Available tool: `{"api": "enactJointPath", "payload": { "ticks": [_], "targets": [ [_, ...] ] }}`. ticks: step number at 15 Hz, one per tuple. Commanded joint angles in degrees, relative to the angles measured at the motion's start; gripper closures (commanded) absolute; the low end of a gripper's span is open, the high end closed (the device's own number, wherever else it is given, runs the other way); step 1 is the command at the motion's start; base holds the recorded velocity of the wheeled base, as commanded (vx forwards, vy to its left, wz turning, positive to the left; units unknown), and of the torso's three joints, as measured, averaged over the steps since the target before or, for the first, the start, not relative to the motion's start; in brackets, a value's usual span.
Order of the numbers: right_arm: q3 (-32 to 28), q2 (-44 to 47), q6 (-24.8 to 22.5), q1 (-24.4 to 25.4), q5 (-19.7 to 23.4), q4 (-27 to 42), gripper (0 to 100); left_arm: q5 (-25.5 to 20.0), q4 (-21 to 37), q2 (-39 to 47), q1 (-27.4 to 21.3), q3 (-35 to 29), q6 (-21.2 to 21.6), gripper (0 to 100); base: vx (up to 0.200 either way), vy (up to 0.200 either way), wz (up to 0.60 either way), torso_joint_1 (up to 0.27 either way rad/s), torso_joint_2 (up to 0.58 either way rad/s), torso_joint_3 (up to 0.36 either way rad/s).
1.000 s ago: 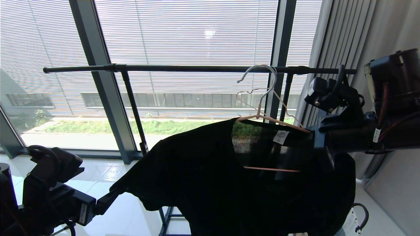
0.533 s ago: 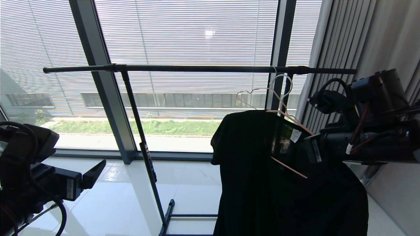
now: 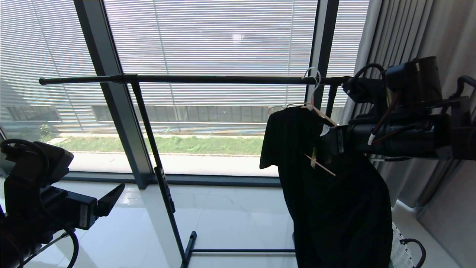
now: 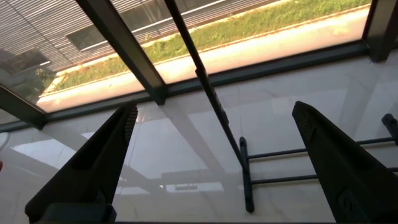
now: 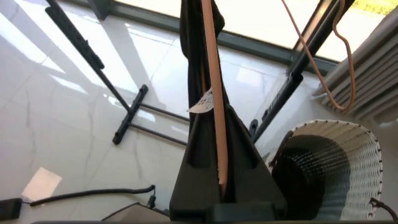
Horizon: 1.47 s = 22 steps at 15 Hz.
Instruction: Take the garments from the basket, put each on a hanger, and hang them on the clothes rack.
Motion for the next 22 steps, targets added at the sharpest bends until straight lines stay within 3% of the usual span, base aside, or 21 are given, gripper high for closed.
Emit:
{"api": "enactJointPath", "payload": {
  "ticks": [1, 10, 16, 22],
  "targets": [
    [-2.5, 1.8, -0.1, 0.1, 0.8, -0.1, 100, 0.0, -0.1, 0.1, -0.5, 0.1, 0.0, 0, 0.2, 0.0, 0.0, 0.017, 0.01, 0.002],
    [-4.0, 2.0, -0.1, 3.2, 2.4, 0.0, 100, 0.0, -0.1, -0.5, -1.2, 0.6, -0.1, 0, 0.2, 0.0, 0.0, 0.002, 0.0, 0.003],
    [-6.1, 4.9, -0.1, 3.2, 2.5, 0.5, 100, -0.1, -0.1, -1.3, -1.9, 0.7, -0.1, 0, 0.0, 0.0, 0.0, 0.0, 0.0, 0.0],
    [-12.3, 11.2, -0.1, 2.9, 2.2, 3.5, 100, 0.1, -0.1, -4.1, -4.8, 3.8, 0.0, 0, 0.0, 0.0, 0.0, 0.0, 0.0, 0.0]
  ]
}}
